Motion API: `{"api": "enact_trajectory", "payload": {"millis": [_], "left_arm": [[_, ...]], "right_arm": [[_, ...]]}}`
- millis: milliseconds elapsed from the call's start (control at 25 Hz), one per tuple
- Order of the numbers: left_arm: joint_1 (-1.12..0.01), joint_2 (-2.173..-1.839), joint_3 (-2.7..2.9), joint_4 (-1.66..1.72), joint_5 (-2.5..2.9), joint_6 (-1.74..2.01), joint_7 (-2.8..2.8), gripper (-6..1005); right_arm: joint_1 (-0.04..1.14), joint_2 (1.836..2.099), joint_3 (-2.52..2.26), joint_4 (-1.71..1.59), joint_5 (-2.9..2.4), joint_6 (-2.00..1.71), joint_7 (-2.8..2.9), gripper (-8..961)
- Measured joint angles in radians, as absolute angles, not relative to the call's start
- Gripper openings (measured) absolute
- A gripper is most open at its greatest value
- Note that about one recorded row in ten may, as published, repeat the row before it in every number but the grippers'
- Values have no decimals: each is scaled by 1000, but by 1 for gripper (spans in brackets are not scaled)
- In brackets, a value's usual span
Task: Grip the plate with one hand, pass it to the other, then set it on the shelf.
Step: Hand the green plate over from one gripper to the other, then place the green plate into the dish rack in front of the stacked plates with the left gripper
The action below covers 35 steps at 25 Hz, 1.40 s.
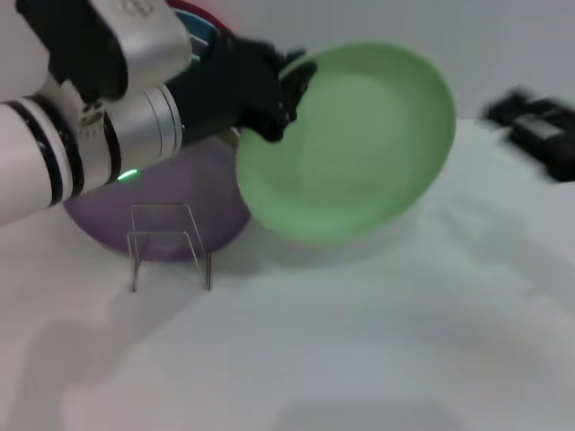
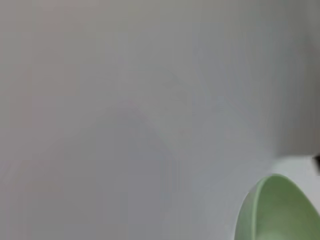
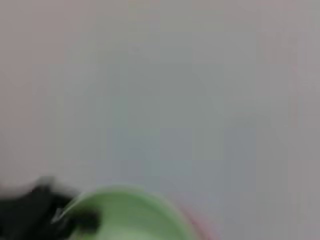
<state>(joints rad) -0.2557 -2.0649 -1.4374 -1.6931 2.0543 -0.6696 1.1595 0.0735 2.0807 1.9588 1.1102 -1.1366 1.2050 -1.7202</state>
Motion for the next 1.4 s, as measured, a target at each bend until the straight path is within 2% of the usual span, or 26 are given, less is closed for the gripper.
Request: {"api": "enact_trajectory", "payload": {"millis": [80,200,320,520,600,720,840,1000,1120,1160,1280,1400], "left_arm": [[-206,-2064,-1383,-1705,1970,-533,1326,80],[-169,-2064,-1288,-1709,1857,-341,1572,80],[-172,-2064,-1191,-1706,1821,-175,1715,80],[-229,-2059,-972,-1628,2025,207,1768,81],[-250,-2059,-902,-1571,2141,361,1732,81],[-256,-2057,-836,-1472,2344,619,1542,81],[-216,-2036,-853,-1406,2549,791,1189,81],[-186,-1967,-958,-1206,2849,1054,596,81],[-278,-1908,-973,-877,2922,1367,260,82],[-316,-1899,-968,-764,2921,1470,202,82],[-449,-1921,-955,-356,2912,1777,132,82],[-514,-1940,-955,-90,2906,1928,142,82]], "right_arm": [[63,2082,2040,986,-1005,1290,-1774,376],[78,2082,2175,768,-869,1423,-1872,439],[95,2081,2277,643,-854,1472,-1943,503],[101,2082,2285,616,-869,1467,-1976,608],[106,2080,2285,614,-879,1466,-1976,802],[109,2078,2284,610,-882,1467,-1977,802],[109,2079,2286,607,-889,1468,-1982,802],[105,2081,2285,605,-896,1469,-1995,802],[104,2081,2284,602,-902,1470,-2008,802],[105,2081,2284,601,-905,1471,-2009,802],[111,2081,2283,599,-917,1476,-2012,802],[118,2082,2273,595,-920,1480,-2012,802]]}}
